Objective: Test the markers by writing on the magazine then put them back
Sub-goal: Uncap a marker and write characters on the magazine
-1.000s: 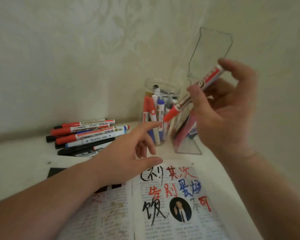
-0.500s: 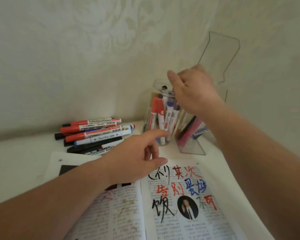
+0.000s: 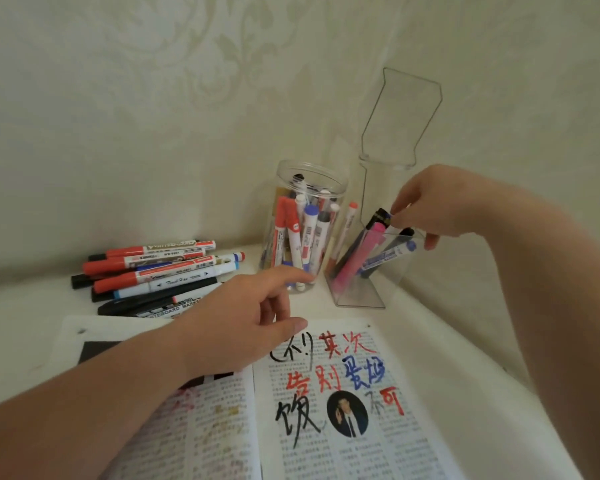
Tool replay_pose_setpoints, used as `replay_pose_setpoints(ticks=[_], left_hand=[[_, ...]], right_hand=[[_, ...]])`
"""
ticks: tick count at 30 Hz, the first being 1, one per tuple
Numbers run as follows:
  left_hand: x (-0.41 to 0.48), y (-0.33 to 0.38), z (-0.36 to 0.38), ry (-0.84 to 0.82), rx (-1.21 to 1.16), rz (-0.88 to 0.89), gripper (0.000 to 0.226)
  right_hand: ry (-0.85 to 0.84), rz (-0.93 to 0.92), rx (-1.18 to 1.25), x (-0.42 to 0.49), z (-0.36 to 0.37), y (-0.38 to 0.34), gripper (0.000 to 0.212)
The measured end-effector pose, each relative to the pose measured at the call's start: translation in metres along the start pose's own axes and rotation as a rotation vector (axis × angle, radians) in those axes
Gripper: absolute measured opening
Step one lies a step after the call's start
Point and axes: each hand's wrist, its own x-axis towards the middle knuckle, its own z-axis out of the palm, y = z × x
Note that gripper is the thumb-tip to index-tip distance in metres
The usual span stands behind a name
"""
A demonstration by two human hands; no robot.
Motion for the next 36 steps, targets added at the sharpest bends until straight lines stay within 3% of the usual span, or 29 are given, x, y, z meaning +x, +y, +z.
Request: replay_pose_setpoints(ticks=[5, 11, 13, 17, 20, 25, 26, 29, 30, 32, 33, 36], left_hand=[[-0.001, -0.003, -0.001, 0.012, -0.015, 0.012, 0.041], [-0.002, -0.005, -0.001, 0.017, -0.039, 0.017, 0.038], [-0.002, -0.004, -0.001, 0.013, -0.045, 0.016, 0.038], [-0.002, -0.003, 0.000, 0.007, -0.048, 0.009, 0.036], [-0.001, -0.005, 0.000, 0.010, -0.037, 0.019, 0.035], [-0.001, -0.003, -0.001, 0.058, -0.045, 0.053, 0.029], [-0.001, -0.001, -0.001, 0.077, -0.063, 0.059, 0.026], [-0.001, 0.002, 0.000, 0.100, -0.099, 0.085, 0.031], [-0.001, 0.003, 0.000, 0.087, -0.113, 0.092, 0.032], [-0.001, 0.004, 0.001, 0.053, -0.149, 0.086, 0.023], [-0.001, 0.004, 0.002, 0.047, -0.148, 0.075, 0.021], [0.001, 0.000, 0.003, 0.069, -0.009, 0.038, 0.010]], right_hand=[[-0.106, 0.049, -0.113, 0.010, -0.002, -0.005, 0.029], [-0.146, 0.052, -0.298, 0.020, 0.000, -0.012, 0.029], [-0.116, 0.048, -0.255, 0.019, 0.001, -0.013, 0.030], [0.102, 0.054, -0.068, 0.018, -0.001, -0.005, 0.041], [0.361, 0.012, 0.066, 0.013, -0.009, 0.007, 0.051], [0.857, -0.137, 0.472, -0.023, -0.029, 0.037, 0.025], [0.871, -0.163, 0.522, -0.025, -0.032, 0.050, 0.019], [0.854, -0.175, 0.743, -0.031, -0.011, 0.091, 0.062], [0.791, -0.241, 0.881, -0.048, 0.008, 0.076, 0.062], [0.582, -0.407, 1.119, -0.059, 0.045, 0.024, 0.025], [0.525, -0.379, 1.238, -0.062, 0.060, -0.002, 0.016], [0.421, -0.351, 1.392, -0.053, 0.108, -0.018, 0.013]])
